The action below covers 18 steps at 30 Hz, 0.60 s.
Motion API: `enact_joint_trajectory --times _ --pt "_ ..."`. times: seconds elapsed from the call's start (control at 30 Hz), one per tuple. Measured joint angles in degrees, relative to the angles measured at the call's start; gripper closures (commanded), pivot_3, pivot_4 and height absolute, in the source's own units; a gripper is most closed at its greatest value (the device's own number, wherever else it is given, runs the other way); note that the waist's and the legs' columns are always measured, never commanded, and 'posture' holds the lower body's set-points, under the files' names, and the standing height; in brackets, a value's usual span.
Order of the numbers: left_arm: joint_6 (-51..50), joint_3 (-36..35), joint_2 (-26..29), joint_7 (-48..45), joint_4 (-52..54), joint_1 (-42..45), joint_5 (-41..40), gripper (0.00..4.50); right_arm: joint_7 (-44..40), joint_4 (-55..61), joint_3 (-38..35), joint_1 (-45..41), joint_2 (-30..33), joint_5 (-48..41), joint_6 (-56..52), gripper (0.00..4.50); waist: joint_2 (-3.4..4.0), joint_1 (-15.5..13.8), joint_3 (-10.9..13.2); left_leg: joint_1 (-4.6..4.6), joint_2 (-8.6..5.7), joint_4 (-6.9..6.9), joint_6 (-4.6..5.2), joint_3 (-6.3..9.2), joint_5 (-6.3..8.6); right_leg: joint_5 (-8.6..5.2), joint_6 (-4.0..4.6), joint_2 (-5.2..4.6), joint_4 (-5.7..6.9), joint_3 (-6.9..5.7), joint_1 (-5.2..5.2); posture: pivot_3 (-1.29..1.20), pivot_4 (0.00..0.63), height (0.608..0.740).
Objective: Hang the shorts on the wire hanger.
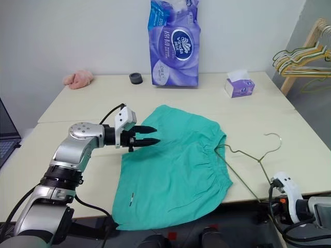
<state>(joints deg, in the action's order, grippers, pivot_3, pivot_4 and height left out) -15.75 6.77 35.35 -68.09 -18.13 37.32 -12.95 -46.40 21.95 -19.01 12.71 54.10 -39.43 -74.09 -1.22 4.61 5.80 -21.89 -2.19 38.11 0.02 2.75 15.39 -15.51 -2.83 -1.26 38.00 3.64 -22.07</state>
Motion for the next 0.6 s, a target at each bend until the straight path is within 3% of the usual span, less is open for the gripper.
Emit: enact_joint_trajectory --times 0.37,0.6 --pt "-0.05 -0.40 0.08 1.04 0.56 -0.42 0.02 2.10 -2.32 -4.57 8.69 -9.59 0.12 -1.44 -0.93 4.50 -0.01 0.00 0.00 -0.01 0.00 0.00 0.00 0.03 0.00 0.01 0.01 0.00 0.01 -0.02 -0.01 -0.10 0.073 0.740" --pt "0.29 -0.52 -0.13 1.72 0.40 0.08 0.07 2.10 0.35 -12.22 12.00 -20.02 -5.61 -0.90 -2.91 4.50 -0.17 0.39 -0.08 0.05 0.05 0.02 0.00 0.00 0.00 0.24 0.24 0.02 0.01 -0.02 -0.02 -0.09 0.071 0.740"
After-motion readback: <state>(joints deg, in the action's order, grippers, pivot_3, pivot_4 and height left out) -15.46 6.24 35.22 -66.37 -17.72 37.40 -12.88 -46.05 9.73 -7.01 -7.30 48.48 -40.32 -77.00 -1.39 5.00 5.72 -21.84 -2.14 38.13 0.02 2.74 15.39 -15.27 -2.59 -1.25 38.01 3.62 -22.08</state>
